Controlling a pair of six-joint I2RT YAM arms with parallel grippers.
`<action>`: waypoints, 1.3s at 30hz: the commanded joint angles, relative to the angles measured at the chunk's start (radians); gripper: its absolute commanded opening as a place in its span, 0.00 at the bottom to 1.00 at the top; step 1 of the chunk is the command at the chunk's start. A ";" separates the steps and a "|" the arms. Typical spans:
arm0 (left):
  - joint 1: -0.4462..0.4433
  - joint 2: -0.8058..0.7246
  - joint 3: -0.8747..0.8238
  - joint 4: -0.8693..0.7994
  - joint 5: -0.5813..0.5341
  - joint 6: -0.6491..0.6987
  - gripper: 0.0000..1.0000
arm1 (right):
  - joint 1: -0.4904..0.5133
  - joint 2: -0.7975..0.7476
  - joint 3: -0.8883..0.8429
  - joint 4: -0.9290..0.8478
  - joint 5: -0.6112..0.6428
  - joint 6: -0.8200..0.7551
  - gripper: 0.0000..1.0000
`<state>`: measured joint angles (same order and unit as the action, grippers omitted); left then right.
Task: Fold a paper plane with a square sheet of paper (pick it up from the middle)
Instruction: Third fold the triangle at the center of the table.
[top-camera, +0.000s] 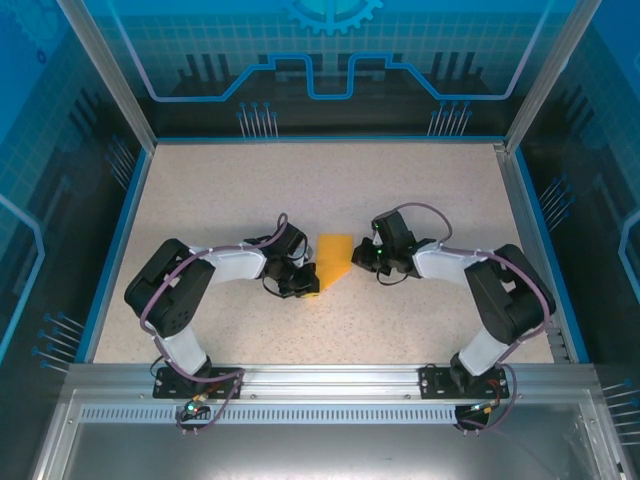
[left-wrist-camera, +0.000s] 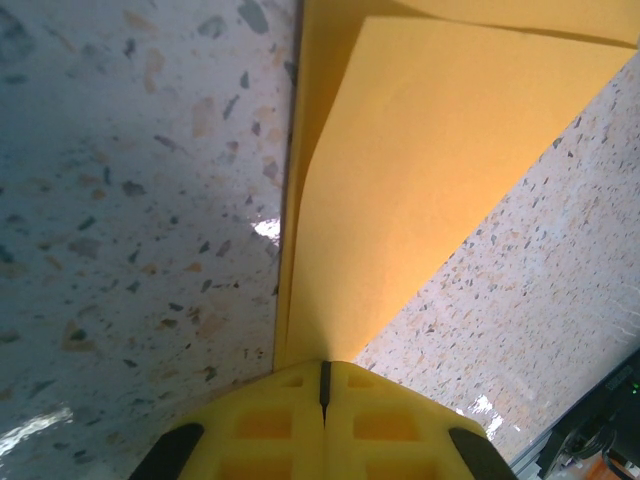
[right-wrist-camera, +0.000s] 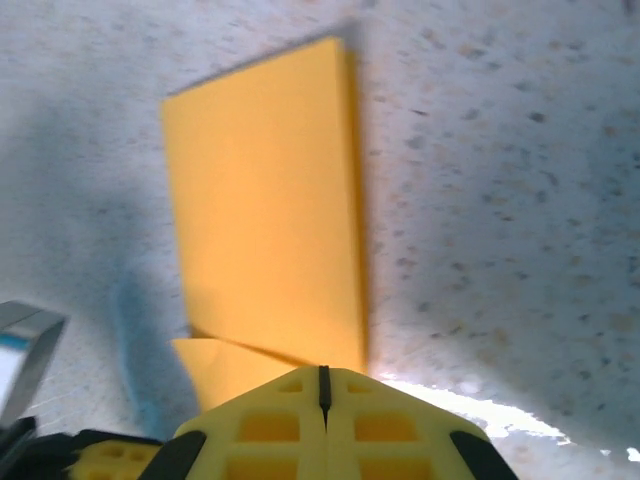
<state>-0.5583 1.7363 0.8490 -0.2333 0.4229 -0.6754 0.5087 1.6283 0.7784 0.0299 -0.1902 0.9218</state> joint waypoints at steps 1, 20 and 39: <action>0.008 0.035 -0.016 -0.107 -0.065 0.000 0.00 | 0.062 -0.026 0.006 -0.045 0.029 -0.011 0.02; 0.009 -0.022 0.029 -0.078 -0.009 0.020 0.00 | 0.127 0.146 0.050 -0.015 0.004 0.075 0.01; -0.003 0.078 0.122 0.023 0.061 -0.003 0.05 | 0.123 0.191 0.050 -0.042 -0.006 0.098 0.01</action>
<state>-0.5583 1.7859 0.9527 -0.1970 0.4606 -0.6819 0.6403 1.7779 0.8371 0.0456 -0.2108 1.0130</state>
